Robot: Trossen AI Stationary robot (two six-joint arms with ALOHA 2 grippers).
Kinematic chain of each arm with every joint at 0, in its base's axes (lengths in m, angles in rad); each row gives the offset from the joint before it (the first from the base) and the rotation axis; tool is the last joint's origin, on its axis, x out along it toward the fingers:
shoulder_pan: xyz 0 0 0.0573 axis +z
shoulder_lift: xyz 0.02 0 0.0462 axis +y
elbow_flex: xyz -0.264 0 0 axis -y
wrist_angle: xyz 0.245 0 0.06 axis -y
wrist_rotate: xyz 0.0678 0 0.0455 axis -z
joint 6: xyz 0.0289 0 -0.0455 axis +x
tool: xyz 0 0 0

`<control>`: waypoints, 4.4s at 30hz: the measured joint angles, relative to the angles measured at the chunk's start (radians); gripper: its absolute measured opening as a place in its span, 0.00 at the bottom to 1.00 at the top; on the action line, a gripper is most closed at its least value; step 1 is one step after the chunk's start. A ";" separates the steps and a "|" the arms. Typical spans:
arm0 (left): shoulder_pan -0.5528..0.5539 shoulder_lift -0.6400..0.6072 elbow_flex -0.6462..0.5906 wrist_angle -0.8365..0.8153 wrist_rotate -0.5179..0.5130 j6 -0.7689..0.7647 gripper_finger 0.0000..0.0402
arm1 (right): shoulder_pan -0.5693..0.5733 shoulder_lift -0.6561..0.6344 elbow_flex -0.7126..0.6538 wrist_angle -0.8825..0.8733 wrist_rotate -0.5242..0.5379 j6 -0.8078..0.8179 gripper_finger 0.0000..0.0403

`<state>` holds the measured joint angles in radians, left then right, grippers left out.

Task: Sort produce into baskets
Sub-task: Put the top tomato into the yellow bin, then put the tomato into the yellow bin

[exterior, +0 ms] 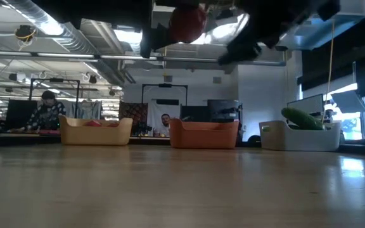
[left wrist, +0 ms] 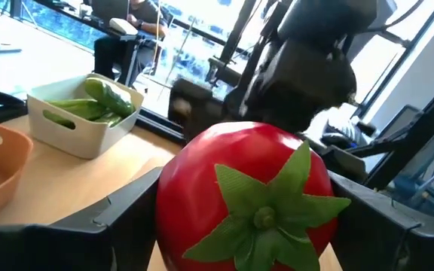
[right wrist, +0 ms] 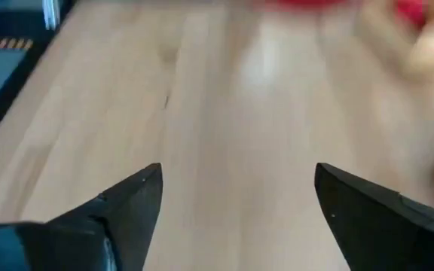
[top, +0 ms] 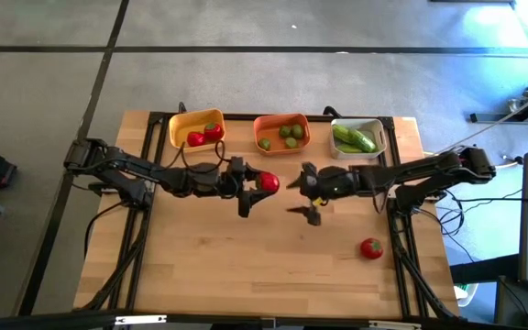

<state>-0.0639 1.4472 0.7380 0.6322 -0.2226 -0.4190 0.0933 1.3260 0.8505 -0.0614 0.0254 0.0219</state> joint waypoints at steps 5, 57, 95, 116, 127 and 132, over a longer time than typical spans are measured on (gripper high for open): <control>-0.001 -0.005 0.000 -0.067 -0.024 0.004 0.76 | 0.000 0.000 -0.002 -0.242 -0.007 0.143 0.82; 0.758 -0.077 0.003 -0.921 -0.414 0.100 0.81 | -0.002 0.007 -0.393 0.120 0.194 0.393 0.82; 0.735 -0.023 0.003 -0.883 -0.402 0.119 0.97 | -0.002 0.007 -0.393 0.172 0.220 0.381 0.82; 0.344 -0.037 0.002 -0.852 -0.325 0.021 0.97 | -0.002 -0.003 -0.373 0.163 0.157 0.390 0.82; 0.185 -0.037 0.022 -0.756 -0.309 0.085 0.97 | -0.001 -0.005 -0.223 -0.021 0.128 0.340 0.82; 0.122 -0.038 0.057 -0.751 -0.298 0.123 0.97 | -0.001 -0.005 -0.133 -0.158 0.065 0.334 0.82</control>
<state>0.0579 1.4094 0.7950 -0.1184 -0.5201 -0.2963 0.0925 1.3212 0.7173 -0.2195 0.0906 0.3562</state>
